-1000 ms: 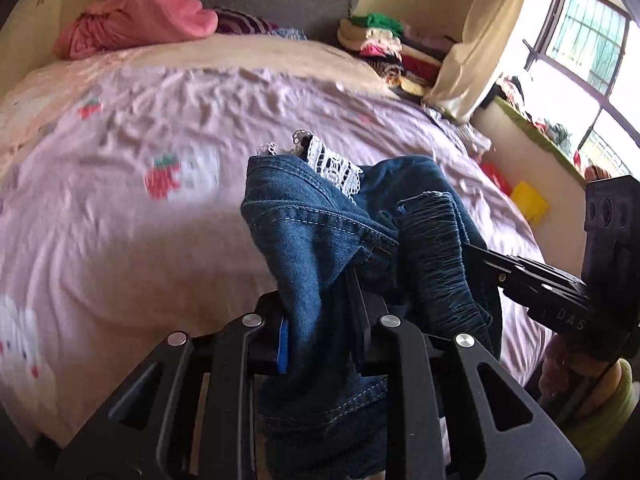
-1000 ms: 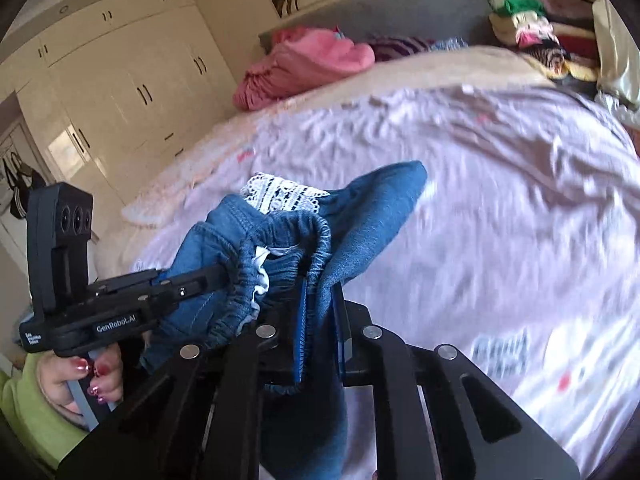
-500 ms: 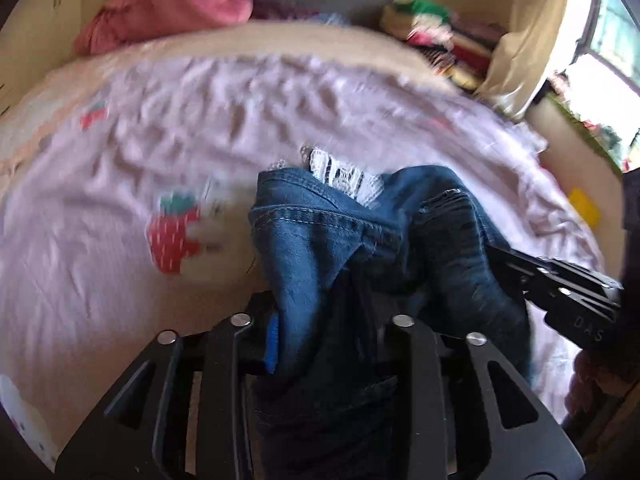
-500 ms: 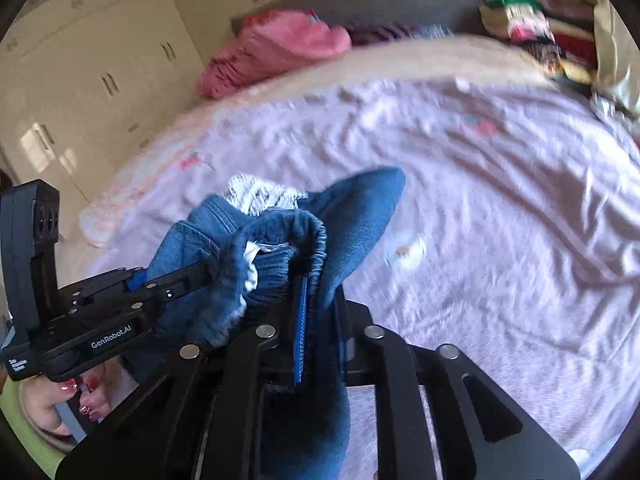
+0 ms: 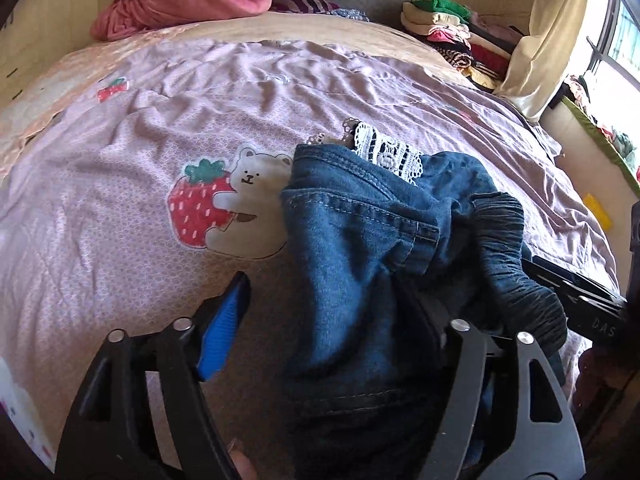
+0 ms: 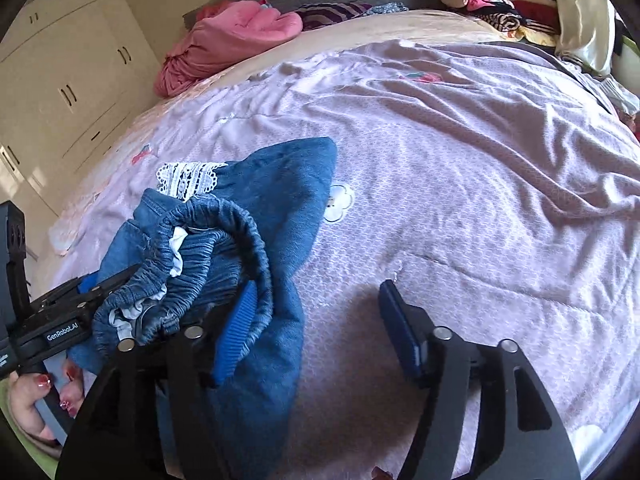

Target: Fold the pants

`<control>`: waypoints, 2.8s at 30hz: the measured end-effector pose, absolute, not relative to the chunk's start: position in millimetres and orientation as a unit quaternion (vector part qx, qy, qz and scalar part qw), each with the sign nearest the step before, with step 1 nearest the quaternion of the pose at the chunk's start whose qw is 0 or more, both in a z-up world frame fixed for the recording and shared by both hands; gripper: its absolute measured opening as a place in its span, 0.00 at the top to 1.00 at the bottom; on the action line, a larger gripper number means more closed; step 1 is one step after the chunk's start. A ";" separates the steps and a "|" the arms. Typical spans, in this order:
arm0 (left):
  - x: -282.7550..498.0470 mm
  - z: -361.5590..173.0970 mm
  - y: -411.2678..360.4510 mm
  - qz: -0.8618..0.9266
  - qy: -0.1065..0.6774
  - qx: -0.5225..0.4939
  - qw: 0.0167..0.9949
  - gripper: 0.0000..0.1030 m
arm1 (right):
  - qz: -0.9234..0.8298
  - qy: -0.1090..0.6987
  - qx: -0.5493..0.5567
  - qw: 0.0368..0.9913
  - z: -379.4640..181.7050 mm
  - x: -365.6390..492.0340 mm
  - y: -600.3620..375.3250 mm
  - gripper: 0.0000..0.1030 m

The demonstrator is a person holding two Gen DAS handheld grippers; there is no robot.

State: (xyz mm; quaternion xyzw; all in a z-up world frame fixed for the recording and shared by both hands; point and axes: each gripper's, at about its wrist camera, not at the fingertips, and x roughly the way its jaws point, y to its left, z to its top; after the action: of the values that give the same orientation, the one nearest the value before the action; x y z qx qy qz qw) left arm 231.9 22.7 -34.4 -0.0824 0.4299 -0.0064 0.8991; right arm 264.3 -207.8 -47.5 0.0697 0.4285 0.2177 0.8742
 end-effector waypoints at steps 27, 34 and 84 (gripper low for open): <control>114.2 1.2 2.7 -0.020 0.398 -0.051 0.916 0.10 | 0.219 0.373 0.032 0.901 -4.8 141.1 -224.3 0.07; 83.0 -1.6 -3.4 -0.019 0.398 -0.035 0.917 0.10 | 0.213 0.368 0.022 0.905 -0.4 110.5 -227.4 0.05; 25.5 -25.2 -17.2 -0.008 0.420 -0.032 0.907 0.09 | 0.179 0.377 0.036 0.908 -20.5 32.9 -238.3 0.05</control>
State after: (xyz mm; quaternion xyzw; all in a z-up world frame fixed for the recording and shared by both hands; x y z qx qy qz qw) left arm 25.5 -17.2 -25.2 -0.0318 0.4198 -0.0075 0.9070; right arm 32.9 -238.3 -20.5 0.0365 0.3765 0.1788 0.9083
